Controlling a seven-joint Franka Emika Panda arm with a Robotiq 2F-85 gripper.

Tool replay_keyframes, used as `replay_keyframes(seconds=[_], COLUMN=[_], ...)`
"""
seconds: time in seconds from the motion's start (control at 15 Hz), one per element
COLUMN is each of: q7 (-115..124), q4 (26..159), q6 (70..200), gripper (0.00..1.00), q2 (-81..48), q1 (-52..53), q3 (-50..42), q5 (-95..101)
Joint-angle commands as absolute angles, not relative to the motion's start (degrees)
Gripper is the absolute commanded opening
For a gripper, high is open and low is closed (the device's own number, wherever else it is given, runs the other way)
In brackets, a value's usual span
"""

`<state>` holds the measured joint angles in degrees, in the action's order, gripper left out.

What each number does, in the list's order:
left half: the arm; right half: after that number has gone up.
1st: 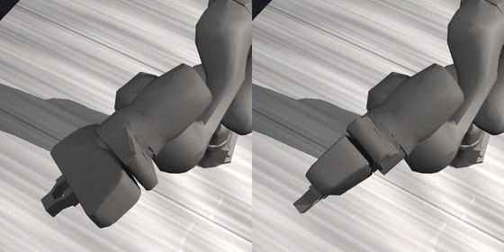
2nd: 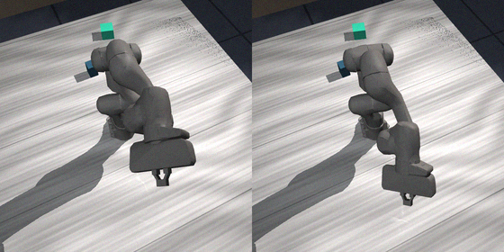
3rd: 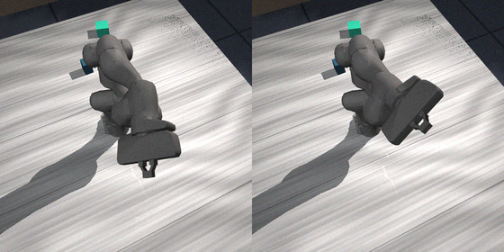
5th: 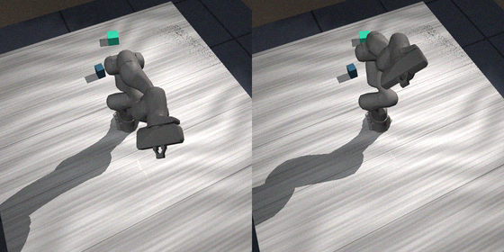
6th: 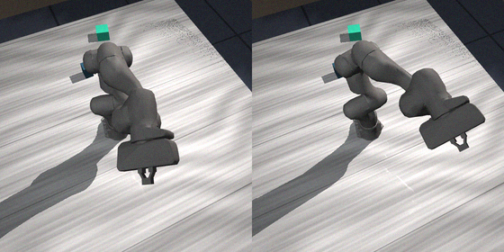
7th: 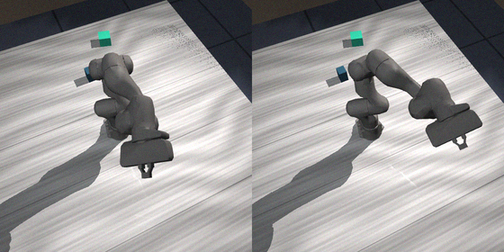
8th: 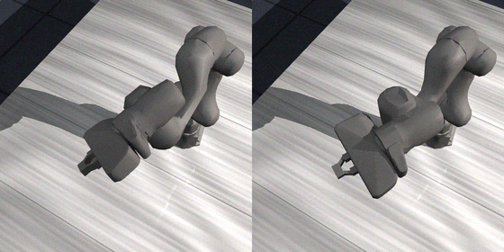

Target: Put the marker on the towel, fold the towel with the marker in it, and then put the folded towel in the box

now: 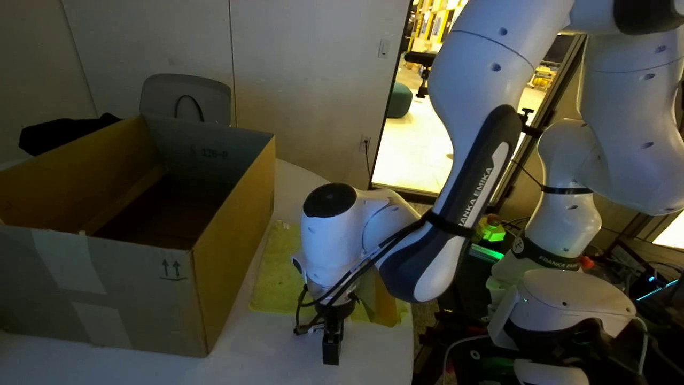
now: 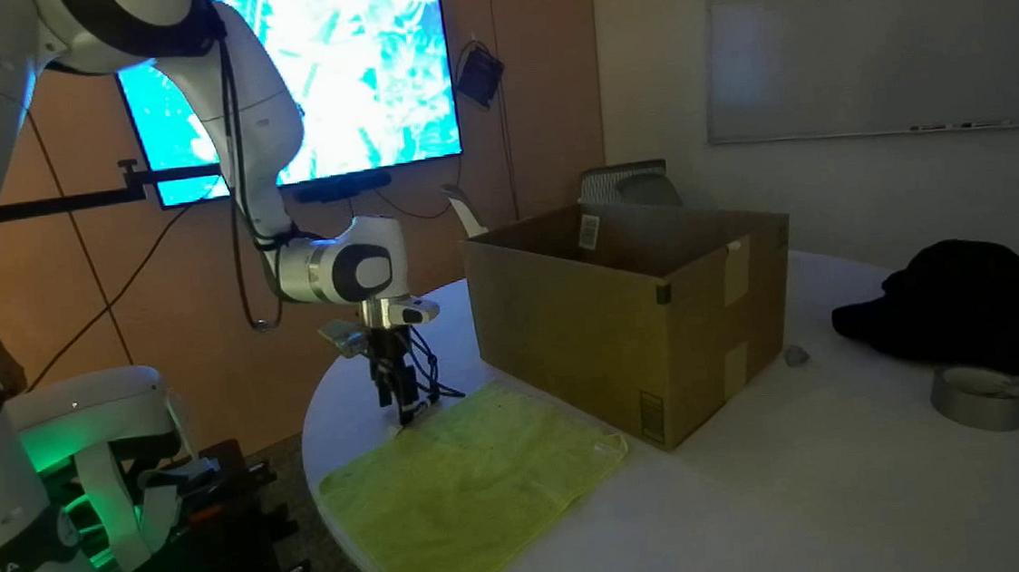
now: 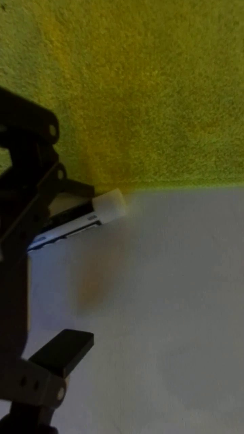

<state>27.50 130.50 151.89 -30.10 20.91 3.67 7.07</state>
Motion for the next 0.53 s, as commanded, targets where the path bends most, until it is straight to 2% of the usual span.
replay_keyframes(seconds=[0.0, 0.13, 0.2, 0.33, 0.4, 0.47], q7=[22.8, 21.7, 21.5, 21.4, 21.3, 21.1], q4=[129.4, 129.4, 129.5, 129.4, 129.3, 129.3], q6=[152.0, 151.6, 151.3, 150.8, 150.7, 150.5], gripper=[1.0, 0.84, 0.72, 0.61, 0.43, 0.36], q2=[-32.6, -32.1, -31.6, -31.0, -30.9, -30.7], q1=[18.4, 18.3, 18.4, 18.9, 19.0, 18.9], q3=[5.9, 6.2, 6.1, 6.0, 6.0, 6.2], q5=[2.3, 1.3, 1.1, 1.4, 1.5, 1.4])
